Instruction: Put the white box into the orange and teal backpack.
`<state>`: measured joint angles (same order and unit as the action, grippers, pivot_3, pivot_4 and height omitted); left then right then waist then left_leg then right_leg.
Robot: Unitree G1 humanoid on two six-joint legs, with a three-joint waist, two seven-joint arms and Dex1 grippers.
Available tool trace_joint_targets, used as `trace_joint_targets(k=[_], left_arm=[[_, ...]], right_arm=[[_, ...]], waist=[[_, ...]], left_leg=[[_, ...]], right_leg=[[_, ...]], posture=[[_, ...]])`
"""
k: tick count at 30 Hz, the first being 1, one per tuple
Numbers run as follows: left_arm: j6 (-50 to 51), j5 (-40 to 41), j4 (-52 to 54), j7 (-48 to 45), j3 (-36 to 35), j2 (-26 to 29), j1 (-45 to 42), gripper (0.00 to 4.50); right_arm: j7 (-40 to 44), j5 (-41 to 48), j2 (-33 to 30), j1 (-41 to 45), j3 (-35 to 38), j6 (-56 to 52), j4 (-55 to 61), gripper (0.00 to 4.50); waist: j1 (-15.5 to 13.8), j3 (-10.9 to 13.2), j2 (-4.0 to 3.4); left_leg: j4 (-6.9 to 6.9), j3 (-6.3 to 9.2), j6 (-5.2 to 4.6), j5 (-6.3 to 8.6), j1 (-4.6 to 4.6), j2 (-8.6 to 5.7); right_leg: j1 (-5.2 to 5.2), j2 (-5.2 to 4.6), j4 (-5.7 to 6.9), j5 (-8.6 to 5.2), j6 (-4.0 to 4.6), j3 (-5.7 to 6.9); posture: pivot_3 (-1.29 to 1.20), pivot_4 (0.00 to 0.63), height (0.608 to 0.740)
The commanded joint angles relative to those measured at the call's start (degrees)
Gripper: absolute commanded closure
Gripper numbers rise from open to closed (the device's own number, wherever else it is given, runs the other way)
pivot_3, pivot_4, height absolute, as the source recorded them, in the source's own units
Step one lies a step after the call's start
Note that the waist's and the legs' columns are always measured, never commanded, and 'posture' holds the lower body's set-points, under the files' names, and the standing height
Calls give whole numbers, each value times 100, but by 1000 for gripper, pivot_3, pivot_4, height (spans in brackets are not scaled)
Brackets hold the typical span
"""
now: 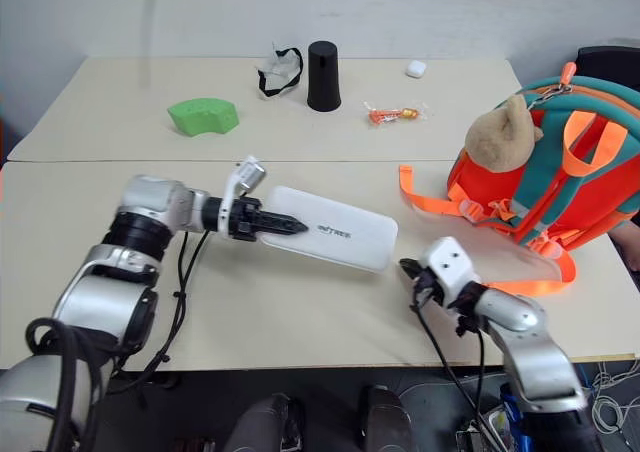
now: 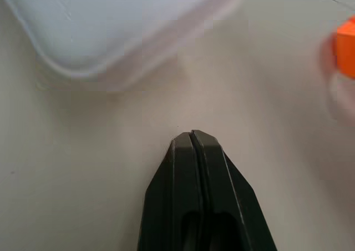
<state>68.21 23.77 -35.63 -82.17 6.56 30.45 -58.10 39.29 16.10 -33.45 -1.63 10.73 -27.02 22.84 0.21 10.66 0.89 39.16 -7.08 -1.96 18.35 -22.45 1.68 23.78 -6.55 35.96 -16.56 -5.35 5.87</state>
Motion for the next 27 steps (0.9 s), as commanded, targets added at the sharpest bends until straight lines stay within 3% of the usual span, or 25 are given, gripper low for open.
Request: trace_joint_targets(k=[1,4,8,16,27], left_arm=[[344,942,2099,-103,-654,442,503,3224],[375,1403,3909,159,-1040,890,1261,3224],[658,2056,4861,666,-1653,961,1599,3224],[819,2918,5535,1607,-2268,926,1784,3224],[608,3331,5376,2214,-2273,1145,1871,3224]], right_arm=[[160,1214,-210,-695,1582,-788,1056,4500],[498,2053,-557,-1371,3111,-1403,1079,4122],[754,2743,-1156,-1337,4006,-1942,324,2858],[1097,2636,-1849,-403,3565,-1724,-1537,138],[1261,2493,-1760,1985,2139,-1457,-3191,62]], waist=[[-14,0,0],[-36,0,-3],[-27,-1,0],[0,0,-1],[-5,1,-3]], left_leg=[[1,5,0,0,-2,1],[1,20,2,3,5,-1],[0,25,-10,6,24,-5],[-6,20,13,-4,38,4],[-6,15,19,-18,32,0]], right_leg=[[-2,-2,-4,0,0,1],[-19,-11,-10,-1,2,3],[-45,-14,-39,8,3,-1],[-35,-2,-12,-2,30,-5],[-25,7,-8,-2,29,-3]], posture=[[0,150,740],[0,150,740],[0,150,740],[0,150,740],[0,150,740]])
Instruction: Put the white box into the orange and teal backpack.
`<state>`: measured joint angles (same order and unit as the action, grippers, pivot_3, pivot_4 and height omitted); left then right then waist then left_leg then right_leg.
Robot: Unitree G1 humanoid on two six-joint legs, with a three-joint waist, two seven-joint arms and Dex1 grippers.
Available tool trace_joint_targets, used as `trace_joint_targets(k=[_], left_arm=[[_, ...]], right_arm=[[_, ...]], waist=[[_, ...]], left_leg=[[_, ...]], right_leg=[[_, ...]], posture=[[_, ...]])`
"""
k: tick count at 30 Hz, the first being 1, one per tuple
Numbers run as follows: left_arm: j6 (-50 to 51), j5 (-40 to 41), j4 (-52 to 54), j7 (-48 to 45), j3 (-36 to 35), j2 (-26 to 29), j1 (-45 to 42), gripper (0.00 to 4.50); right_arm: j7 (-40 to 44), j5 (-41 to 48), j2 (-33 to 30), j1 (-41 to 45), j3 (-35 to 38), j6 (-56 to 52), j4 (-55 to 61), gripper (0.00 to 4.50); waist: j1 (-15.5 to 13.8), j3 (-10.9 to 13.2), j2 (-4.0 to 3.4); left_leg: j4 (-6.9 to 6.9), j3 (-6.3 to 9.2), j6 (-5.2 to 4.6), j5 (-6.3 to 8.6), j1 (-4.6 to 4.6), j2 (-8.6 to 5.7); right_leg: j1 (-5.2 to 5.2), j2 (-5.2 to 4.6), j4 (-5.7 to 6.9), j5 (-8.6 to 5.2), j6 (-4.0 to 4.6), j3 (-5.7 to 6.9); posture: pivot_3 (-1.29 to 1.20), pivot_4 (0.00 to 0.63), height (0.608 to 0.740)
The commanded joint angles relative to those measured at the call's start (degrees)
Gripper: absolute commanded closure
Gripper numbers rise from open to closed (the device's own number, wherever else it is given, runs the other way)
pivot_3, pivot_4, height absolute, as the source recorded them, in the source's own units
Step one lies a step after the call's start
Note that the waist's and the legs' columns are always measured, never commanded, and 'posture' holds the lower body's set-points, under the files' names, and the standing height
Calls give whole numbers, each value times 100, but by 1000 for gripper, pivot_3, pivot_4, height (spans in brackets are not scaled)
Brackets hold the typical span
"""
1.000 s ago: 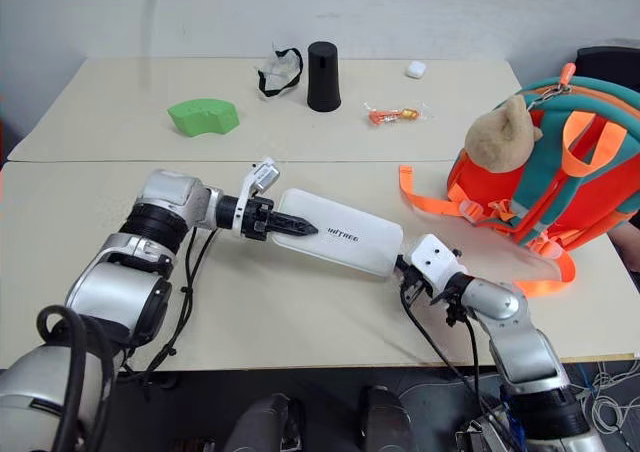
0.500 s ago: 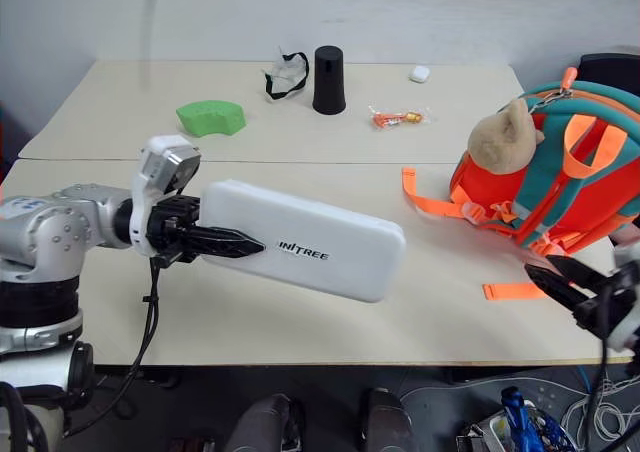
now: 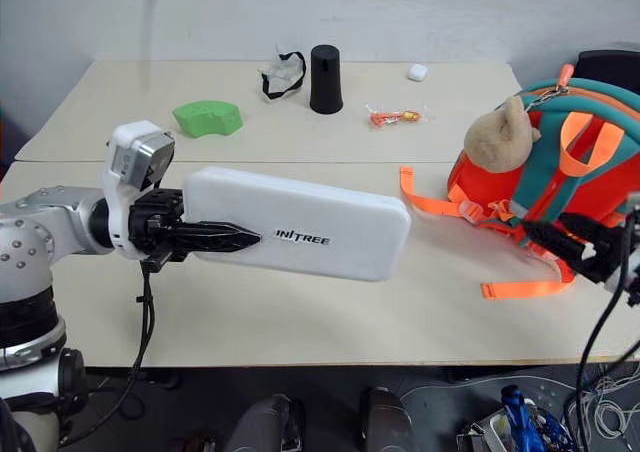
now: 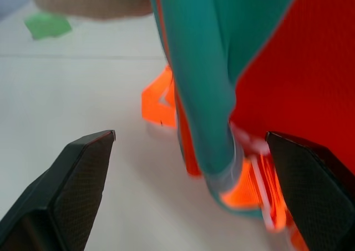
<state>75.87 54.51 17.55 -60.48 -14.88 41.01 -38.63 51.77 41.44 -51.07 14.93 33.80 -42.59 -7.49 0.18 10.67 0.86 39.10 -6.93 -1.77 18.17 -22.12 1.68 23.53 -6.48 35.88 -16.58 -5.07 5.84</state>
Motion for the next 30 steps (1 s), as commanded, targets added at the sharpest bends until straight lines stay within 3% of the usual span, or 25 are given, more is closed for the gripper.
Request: trace_joint_targets(k=[1,7,9,16,21,25,30], left_arm=[[-178,273,33,69,-116,99,-91,3224],[-321,308,-139,170,-30,193,-206,3224],[-355,314,-175,184,-8,226,-243,3224],[-513,281,-328,220,64,349,-292,3224],[-734,109,-674,218,131,431,-395,3224],[-1087,-171,-1083,203,201,524,-483,3224],[-1864,-885,-2101,330,369,478,-947,3224]], right_arm=[[63,-40,74,528,-355,119,-204,62],[-118,-343,577,1542,-1024,435,-707,62],[-212,-462,700,1753,-1076,625,-942,449],[-8,-254,815,1872,-912,720,-998,2801],[229,85,793,1622,-858,450,-426,4462],[374,515,682,1257,-791,43,304,4488],[975,1791,123,356,-404,-1013,1963,4488]], waist=[[-4,0,0],[3,0,0],[7,0,0],[5,1,-1],[4,1,-1],[15,2,-3],[-27,7,-11]], left_leg=[[0,1,3,-1,-2,4],[0,0,7,-4,-4,4],[0,-1,7,-4,-4,4],[-3,-1,9,-3,-12,5],[-2,-1,10,-3,-11,7],[-6,-3,11,-3,-12,9],[-7,-2,10,-3,-15,7]], right_leg=[[1,-1,0,0,1,0],[4,2,1,-1,1,1],[5,1,1,-1,1,1],[8,1,10,0,0,3],[9,0,8,0,0,3],[12,1,10,0,0,2],[15,1,7,0,1,5]], posture=[[0,150,740],[0,150,740],[0,150,740],[0,150,740],[0,150,740],[0,150,740],[0,150,740]])
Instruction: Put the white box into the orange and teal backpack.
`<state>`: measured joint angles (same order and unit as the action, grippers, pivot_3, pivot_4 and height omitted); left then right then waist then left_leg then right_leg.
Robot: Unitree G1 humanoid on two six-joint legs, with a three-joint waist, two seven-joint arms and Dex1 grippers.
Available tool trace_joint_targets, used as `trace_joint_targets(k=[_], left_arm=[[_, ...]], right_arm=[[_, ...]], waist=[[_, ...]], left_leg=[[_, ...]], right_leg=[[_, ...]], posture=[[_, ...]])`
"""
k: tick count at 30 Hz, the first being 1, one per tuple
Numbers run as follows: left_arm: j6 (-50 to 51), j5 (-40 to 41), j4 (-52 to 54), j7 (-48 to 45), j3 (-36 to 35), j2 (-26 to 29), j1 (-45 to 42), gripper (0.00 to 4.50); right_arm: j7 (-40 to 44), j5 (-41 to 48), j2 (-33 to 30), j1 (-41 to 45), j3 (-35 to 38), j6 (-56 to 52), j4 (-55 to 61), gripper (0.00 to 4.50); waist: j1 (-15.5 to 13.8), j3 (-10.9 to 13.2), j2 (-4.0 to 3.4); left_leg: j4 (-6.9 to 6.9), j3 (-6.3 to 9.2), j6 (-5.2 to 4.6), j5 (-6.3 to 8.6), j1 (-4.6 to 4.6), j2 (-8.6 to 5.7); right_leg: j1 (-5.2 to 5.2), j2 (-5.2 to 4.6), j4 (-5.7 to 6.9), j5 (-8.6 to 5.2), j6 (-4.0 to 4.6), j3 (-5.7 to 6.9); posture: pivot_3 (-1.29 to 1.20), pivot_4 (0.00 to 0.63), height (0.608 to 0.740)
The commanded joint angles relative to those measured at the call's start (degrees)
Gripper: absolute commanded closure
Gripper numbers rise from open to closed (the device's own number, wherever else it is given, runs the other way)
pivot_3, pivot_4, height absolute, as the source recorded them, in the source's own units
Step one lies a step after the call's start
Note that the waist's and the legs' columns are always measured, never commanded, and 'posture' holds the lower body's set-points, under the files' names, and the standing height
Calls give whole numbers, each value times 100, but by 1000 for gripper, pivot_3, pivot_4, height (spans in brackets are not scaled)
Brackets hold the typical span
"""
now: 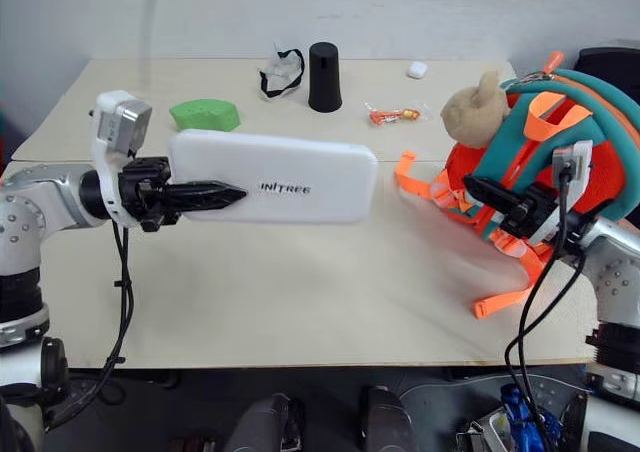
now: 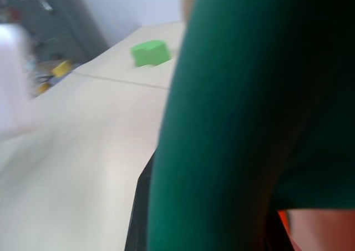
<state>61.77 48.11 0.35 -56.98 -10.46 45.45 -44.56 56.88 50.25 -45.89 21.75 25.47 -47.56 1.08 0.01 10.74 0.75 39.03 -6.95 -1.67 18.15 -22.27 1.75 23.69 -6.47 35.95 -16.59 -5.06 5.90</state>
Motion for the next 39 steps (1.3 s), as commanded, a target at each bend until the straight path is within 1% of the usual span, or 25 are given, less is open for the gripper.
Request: trace_joint_targets(k=[1,4,8,11,15,22,26,29,32,34,37,39], left_arm=[[-594,-345,-527,-125,10,35,-469,3224],[-820,-495,-782,-307,170,-56,-724,3224],[-940,-562,-885,-442,327,-278,-972,3224],[-876,-456,-673,-674,465,-347,-1019,3224],[-849,-411,-362,-933,625,-367,-972,3224],[-1006,-547,-147,-1104,932,-616,-965,3224],[-1265,-742,-31,-1287,1205,-656,-940,3224],[-1660,-1064,-27,-1453,1503,-698,-927,3224],[-2119,-1476,-136,-1669,1963,-879,-1073,3224],[-2376,-1691,-306,-1796,2203,-1087,-1237,3224],[-2694,-1973,-672,-1857,2513,-1586,-1550,3224],[-2921,-2159,-1012,-1710,2582,-2012,-1741,3224]], right_arm=[[573,1265,-557,-589,577,-765,1517,4488],[673,2030,-919,-1186,889,-1266,2246,4488],[721,2844,-1192,-1814,1273,-1520,2980,4488],[614,3234,-1287,-2046,1388,-1519,3307,4488],[422,3476,-1302,-2251,1379,-1399,3524,4488],[360,3293,-1295,-2457,1253,-1212,3503,4488],[380,3164,-1294,-2495,1173,-1115,3483,4488],[430,3074,-1284,-2536,1122,-1050,3486,4488],[620,2881,-1320,-2636,1040,-969,3575,4488],[815,2676,-1367,-2731,998,-895,3666,4488],[1053,2530,-1442,-2805,962,-804,3724,4488],[1147,2424,-1458,-2823,880,-718,3769,4488]], waist=[[-39,1,-2],[-69,2,-1],[-88,5,5],[-91,6,7],[-109,7,9],[-142,8,9],[-145,8,10],[-152,8,10],[-174,7,11],[-191,8,12],[-202,8,12],[-201,8,13]], left_leg=[[0,1,0,0,-1,0],[-3,7,-6,5,-12,0],[0,1,-19,14,-12,-5],[4,-1,-22,13,-10,-5],[4,2,-20,13,-11,-1],[6,2,-23,12,-9,-7],[6,3,-24,12,-10,-7],[6,3,-24,12,-10,-8],[6,4,-27,12,-9,-11],[7,7,-30,12,-10,-14],[9,6,-38,13,-10,-20],[9,4,-42,14,-10,-20]], right_leg=[[0,-1,0,0,0,1],[2,0,-4,0,0,9],[-1,-2,-9,4,-7,7],[-2,-7,-10,6,-10,4],[-1,-9,-14,5,-9,4],[-4,-6,-27,5,-10,5],[-4,-6,-30,5,-10,5],[-5,-2,-31,5,-10,7],[-7,-1,-31,5,-10,8],[-10,0,-33,5,-10,11],[-11,0,-35,7,-13,11],[-11,1,-36,10,-18,9]], posture=[[0,150,740],[0,150,740],[0,150,740],[0,150,740],[0,150,740],[0,150,740],[0,150,740],[0,150,740],[0,150,740],[0,150,740],[0,150,740],[0,150,740]])
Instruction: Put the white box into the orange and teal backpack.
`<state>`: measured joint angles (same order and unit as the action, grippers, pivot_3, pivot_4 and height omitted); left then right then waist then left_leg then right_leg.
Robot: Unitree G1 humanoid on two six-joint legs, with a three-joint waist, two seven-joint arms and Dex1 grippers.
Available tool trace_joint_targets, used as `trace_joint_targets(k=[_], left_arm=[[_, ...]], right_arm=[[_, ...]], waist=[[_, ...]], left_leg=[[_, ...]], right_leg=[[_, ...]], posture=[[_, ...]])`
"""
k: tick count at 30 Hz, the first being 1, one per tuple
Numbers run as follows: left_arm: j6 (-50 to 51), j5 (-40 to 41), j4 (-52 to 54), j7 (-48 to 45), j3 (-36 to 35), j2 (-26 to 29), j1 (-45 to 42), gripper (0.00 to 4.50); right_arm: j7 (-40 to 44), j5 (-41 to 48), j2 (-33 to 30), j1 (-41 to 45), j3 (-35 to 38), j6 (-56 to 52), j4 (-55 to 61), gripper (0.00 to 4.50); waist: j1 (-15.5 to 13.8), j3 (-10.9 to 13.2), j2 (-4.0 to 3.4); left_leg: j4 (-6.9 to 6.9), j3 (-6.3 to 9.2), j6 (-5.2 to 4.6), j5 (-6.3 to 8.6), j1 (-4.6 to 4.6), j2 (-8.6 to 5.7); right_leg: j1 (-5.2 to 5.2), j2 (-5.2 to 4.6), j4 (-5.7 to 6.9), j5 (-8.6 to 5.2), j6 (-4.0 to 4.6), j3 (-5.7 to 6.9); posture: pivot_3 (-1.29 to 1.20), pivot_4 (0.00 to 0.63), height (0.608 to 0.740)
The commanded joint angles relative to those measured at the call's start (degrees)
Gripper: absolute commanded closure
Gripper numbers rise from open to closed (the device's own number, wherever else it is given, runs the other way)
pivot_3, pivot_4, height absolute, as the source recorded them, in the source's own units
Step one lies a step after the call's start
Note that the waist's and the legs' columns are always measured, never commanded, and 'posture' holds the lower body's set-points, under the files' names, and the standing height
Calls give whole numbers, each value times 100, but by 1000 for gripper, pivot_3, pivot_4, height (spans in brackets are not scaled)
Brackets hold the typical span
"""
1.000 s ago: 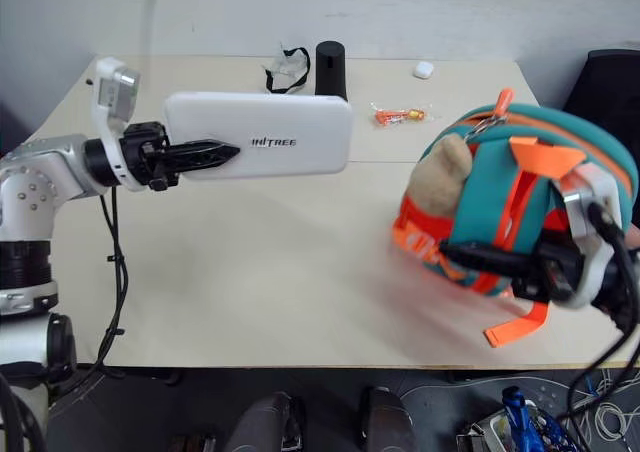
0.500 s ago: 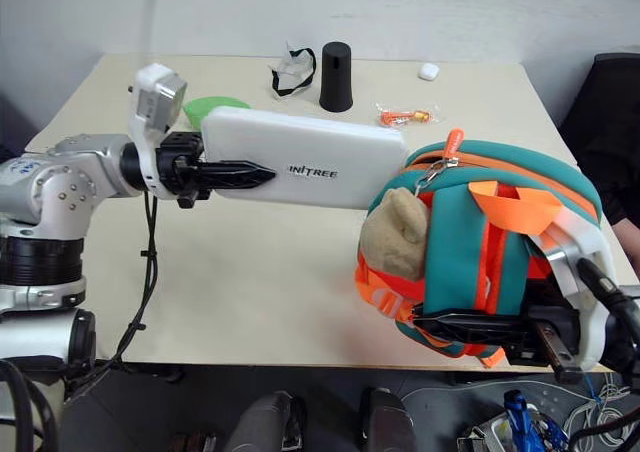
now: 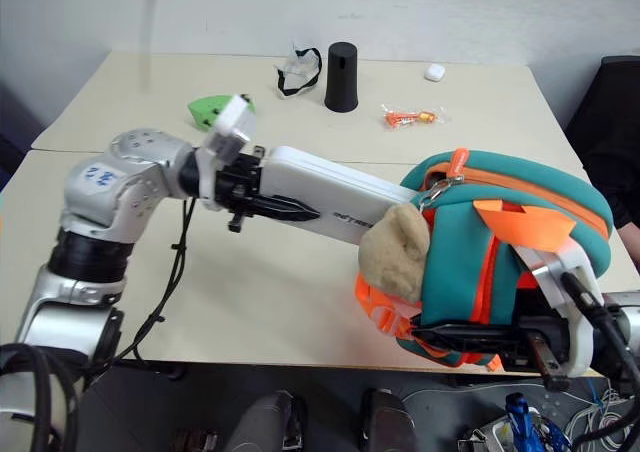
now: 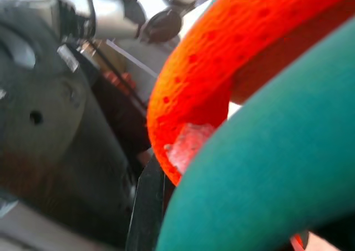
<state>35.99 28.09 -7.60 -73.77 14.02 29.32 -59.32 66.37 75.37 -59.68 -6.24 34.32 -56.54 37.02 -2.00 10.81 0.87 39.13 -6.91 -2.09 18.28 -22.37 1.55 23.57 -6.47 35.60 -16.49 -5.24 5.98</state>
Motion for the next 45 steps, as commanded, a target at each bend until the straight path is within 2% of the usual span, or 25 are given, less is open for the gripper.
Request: trace_joint_targets(k=[1,8,12,13,17,21,22,27,31,35,37,41,45], left_arm=[[-478,-270,-372,75,151,-600,-334,3224],[-732,-811,-561,279,656,-1546,-358,3224],[-802,-1201,-588,474,952,-1847,-295,3224],[-803,-1264,-629,526,959,-1894,-294,2508],[-700,-1301,-658,543,865,-1919,-302,1349],[-559,-1150,-408,285,697,-1582,-264,130],[-467,-1041,-283,182,605,-1452,-259,41],[96,-392,628,-512,178,-509,-78,41],[694,293,1154,-766,-444,227,131,41],[1884,1384,1413,-485,-1116,322,9,41],[2190,1623,1621,-131,-1234,212,3,41],[1944,1124,1960,542,-818,89,125,41],[1005,115,1959,994,-74,36,334,41]], right_arm=[[209,-122,-77,-22,-60,221,198,4488],[64,-150,-10,221,-477,469,284,4488],[-73,-154,26,285,-593,545,263,4488],[-100,-175,40,280,-611,564,260,4500],[-197,-247,79,226,-660,650,225,4500],[-233,-396,105,192,-728,711,152,4500],[-232,-451,110,182,-748,734,124,4500],[-285,-793,203,217,-885,891,-110,4500],[-531,-1193,363,443,-1133,1074,-345,4500],[-805,-1338,527,707,-1315,1131,-456,4500],[-902,-1354,567,790,-1369,1100,-477,4500],[-949,-1319,572,809,-1384,1064,-433,4500],[-1088,-1000,595,891,-1285,940,-416,4500]], waist=[[0,1,1],[63,3,5],[51,3,5],[50,3,5],[51,3,5],[63,3,5],[70,3,5],[118,3,4],[117,3,4],[67,3,5],[61,3,4],[55,3,5],[73,3,4]], left_leg=[[0,0,-2,0,-1,0],[0,1,-2,0,-2,6],[1,2,-1,-1,0,6],[1,3,-1,-1,0,6],[1,4,-1,-1,0,7],[1,4,-1,-1,0,9],[1,4,-1,-1,0,10],[0,4,7,-2,2,19],[1,5,10,-3,5,16],[6,8,9,-4,4,13],[7,12,8,-4,3,12],[7,14,7,-5,5,7],[6,7,8,-5,10,8]], right_leg=[[0,0,-1,0,-1,1],[2,-2,-1,1,-1,0],[2,-7,0,1,-1,0],[1,-8,-1,1,-1,0],[1,-12,-2,1,-1,0],[1,-16,-2,1,0,0],[2,-15,-2,0,0,0],[4,-12,3,-4,7,-1],[1,-12,5,-4,8,0],[-1,-9,8,-4,8,0],[-5,-9,7,-4,6,1],[-12,-7,6,0,1,1],[-11,2,6,-1,1,-2]], posture=[[0,150,740],[0,150,740],[0,150,740],[0,150,740],[0,150,740],[0,150,740],[0,150,740],[0,150,740],[0,150,740],[0,150,740],[0,150,740],[0,150,740],[0,150,740]])
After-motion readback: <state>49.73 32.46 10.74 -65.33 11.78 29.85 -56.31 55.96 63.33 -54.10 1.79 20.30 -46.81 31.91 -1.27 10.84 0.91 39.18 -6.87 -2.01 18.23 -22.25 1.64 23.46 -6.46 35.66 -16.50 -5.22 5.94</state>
